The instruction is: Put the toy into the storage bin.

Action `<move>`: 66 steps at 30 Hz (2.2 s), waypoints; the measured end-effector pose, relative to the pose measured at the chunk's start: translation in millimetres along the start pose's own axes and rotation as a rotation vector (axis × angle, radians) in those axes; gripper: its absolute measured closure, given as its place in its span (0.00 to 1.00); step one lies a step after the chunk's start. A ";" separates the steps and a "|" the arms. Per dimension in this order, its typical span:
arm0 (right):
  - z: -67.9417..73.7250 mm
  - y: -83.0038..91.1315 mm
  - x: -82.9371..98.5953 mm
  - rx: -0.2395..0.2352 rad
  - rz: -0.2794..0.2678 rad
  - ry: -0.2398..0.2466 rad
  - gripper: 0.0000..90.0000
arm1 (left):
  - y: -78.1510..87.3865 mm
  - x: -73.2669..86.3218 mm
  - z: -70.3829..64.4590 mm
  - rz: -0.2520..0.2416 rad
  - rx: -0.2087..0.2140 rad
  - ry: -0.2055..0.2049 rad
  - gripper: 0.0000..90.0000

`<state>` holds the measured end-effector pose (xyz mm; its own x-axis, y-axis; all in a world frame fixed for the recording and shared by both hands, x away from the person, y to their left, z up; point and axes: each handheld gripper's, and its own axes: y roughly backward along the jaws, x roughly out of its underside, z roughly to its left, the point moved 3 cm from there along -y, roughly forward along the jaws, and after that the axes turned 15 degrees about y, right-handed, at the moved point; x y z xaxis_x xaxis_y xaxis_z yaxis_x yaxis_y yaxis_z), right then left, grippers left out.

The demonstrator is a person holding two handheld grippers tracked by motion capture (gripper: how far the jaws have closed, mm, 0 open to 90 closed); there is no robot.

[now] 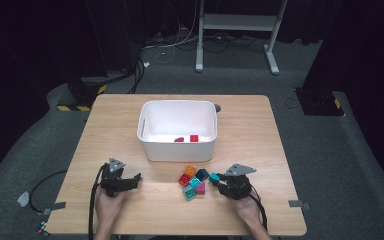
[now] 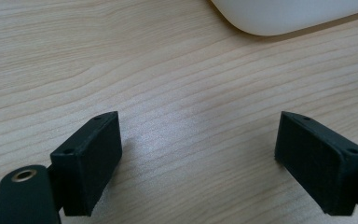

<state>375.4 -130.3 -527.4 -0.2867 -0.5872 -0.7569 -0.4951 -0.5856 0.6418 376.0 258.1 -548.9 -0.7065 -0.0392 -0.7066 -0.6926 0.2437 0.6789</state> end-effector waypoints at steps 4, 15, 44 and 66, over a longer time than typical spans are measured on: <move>-1.3 4.3 -0.9 -0.003 -0.003 0.001 0.75 | 0.0 0.0 0.0 -0.001 0.000 0.000 0.16; -7.7 13.1 -3.4 -0.006 -0.020 0.001 0.75 | -0.1 0.0 0.0 -0.001 0.001 0.000 0.16; -29.5 41.8 -38.8 0.009 -0.073 0.011 0.75 | -0.1 0.0 0.0 -0.001 0.001 0.000 0.16; -57.9 75.4 -92.9 -0.003 -0.149 0.026 0.76 | -0.1 0.0 0.0 -0.001 0.001 0.000 0.16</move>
<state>412.2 -152.3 -401.5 -0.1890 -0.5082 -0.8402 -0.5281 -0.6688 0.5233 376.1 258.1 -549.0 -0.7056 -0.0398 -0.7074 -0.6934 0.2445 0.6778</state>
